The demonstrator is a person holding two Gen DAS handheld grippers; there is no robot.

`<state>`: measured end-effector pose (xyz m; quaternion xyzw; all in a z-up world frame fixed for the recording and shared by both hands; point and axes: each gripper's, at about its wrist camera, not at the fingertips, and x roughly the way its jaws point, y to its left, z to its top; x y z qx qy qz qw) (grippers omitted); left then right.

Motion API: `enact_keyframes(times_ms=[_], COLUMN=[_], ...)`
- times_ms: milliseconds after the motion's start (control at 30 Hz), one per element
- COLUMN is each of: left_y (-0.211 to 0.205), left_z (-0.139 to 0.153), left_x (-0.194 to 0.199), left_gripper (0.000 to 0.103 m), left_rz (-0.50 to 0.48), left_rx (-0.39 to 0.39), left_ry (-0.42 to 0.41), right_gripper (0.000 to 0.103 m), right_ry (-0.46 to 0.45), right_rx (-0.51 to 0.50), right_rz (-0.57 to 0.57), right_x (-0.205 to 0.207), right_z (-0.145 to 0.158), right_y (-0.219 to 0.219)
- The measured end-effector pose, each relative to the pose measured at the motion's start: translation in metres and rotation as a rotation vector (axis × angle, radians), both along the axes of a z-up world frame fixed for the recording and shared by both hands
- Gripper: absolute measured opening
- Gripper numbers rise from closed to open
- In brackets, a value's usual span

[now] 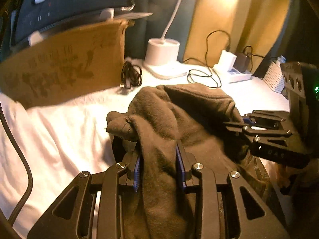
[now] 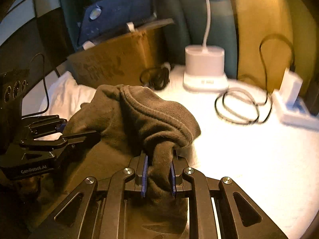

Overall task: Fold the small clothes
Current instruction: 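Lower the held shirt onto the bed with both grippers, then open the right gripper and release the shirt while the left gripper holds it, then open the left gripper, release the shirt and withdraw both grippers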

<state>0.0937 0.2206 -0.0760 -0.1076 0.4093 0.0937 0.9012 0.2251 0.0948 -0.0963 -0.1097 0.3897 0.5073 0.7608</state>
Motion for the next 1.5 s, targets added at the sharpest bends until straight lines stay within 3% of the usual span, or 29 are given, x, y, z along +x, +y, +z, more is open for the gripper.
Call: enact_keyframes(times_ms=[67,200,333,433,633,833,967,1133,1200,1367,1500], left_y=[0.004,0.005,0.003,0.003,0.005,0.005,0.008,0.015,0.021,0.025,0.02], left_z=[-0.002,-0.001,0.005,0.006,0.0,0.01,0.01,-0.007,-0.01,0.002,0.016], left_x=[0.001,-0.001,-0.001,0.0,0.001,0.0,0.002,0.008,0.008,0.002,-0.007], left_gripper=[0.031,0.031,0.031,0.031,0.032,0.032,0.032,0.033,0.04,0.043,0.043], left_rz=[0.013,0.018,0.018,0.016,0.002,-0.018,-0.017,0.004,0.019,0.05,0.071], left_rx=[-0.022,-0.025,-0.011,0.009,0.034,0.023,0.001,0.018,-0.009,-0.013,0.033], left_ry=[0.013,0.016,0.015,0.027,0.073,0.054,0.048,0.087,0.091,0.069,0.052], right_gripper=[0.03,0.069,0.069,0.069,0.069,0.069,0.055,0.055,0.055,0.055,0.055], right_ry=[0.022,0.137,0.172,0.113,0.04,0.033,0.063,0.032,0.011,-0.027,-0.067], right_rx=[-0.024,0.027,0.07,0.07,-0.008,0.017,0.027,-0.002,-0.011,-0.034,-0.068], right_rz=[-0.035,-0.091,-0.181,-0.212,-0.205,-0.225,-0.202,-0.197,-0.194,-0.207,-0.229], right_x=[0.008,0.029,0.045,0.047,0.042,0.044,0.046,0.044,0.043,0.039,0.033], right_z=[-0.007,-0.015,-0.013,-0.008,-0.015,-0.005,-0.005,-0.009,-0.008,-0.006,-0.003], right_y=[0.001,-0.01,-0.024,-0.029,-0.019,-0.023,-0.016,-0.005,-0.004,-0.004,-0.008])
